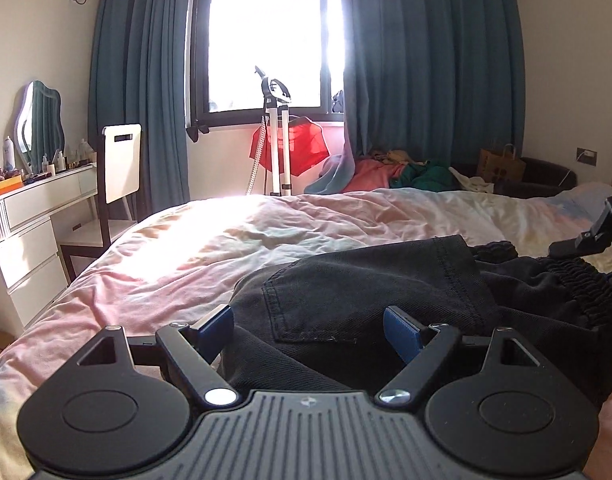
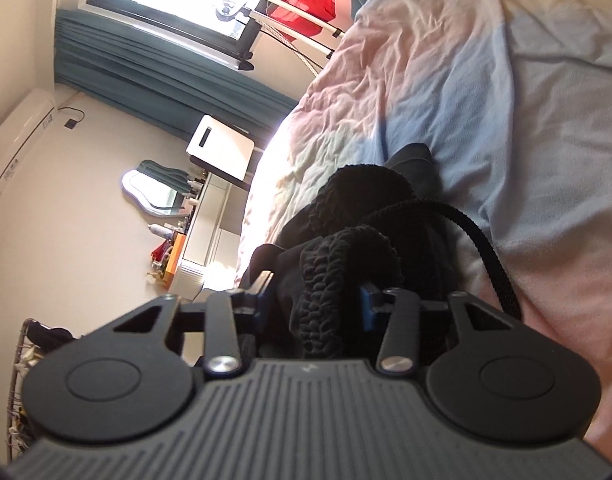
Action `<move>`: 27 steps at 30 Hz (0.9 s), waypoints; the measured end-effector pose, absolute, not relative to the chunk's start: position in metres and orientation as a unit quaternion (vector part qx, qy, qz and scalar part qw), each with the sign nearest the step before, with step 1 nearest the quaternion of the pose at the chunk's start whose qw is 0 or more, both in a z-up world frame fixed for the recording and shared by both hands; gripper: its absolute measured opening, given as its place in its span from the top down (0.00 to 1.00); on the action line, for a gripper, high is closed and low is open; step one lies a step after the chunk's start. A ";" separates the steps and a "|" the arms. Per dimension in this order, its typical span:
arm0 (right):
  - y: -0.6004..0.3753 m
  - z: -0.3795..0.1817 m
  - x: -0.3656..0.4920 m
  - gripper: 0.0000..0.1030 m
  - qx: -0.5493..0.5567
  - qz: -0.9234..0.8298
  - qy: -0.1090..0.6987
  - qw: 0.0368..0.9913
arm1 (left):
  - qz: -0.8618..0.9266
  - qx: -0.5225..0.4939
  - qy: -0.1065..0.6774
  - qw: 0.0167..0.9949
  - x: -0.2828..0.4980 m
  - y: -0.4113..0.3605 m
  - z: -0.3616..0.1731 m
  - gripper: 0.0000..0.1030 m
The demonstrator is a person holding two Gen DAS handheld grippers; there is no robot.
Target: Fold clothes
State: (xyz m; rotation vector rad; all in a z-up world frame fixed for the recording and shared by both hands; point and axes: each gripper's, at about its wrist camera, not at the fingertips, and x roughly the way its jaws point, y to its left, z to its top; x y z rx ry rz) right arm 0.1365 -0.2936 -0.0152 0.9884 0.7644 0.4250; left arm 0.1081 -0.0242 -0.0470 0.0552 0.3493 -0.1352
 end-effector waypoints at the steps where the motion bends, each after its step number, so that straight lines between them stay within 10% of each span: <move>1: -0.289 -0.019 0.142 0.81 0.458 0.194 0.362 0.789 | -0.066 0.023 0.168 0.983 0.106 -0.022 -0.045 0.18; 14: -0.287 0.068 0.187 0.88 0.426 0.178 0.234 0.856 | -0.058 0.006 0.117 0.991 0.086 -0.005 -0.034 0.16; 21: -0.310 -0.051 0.194 0.89 0.478 0.099 0.324 0.810 | -0.042 -0.009 0.194 0.980 0.106 -0.001 -0.051 0.16; 27: -0.300 -0.035 0.185 0.87 0.442 0.109 0.312 0.834 | -0.041 -0.036 0.240 0.969 0.114 0.012 -0.062 0.14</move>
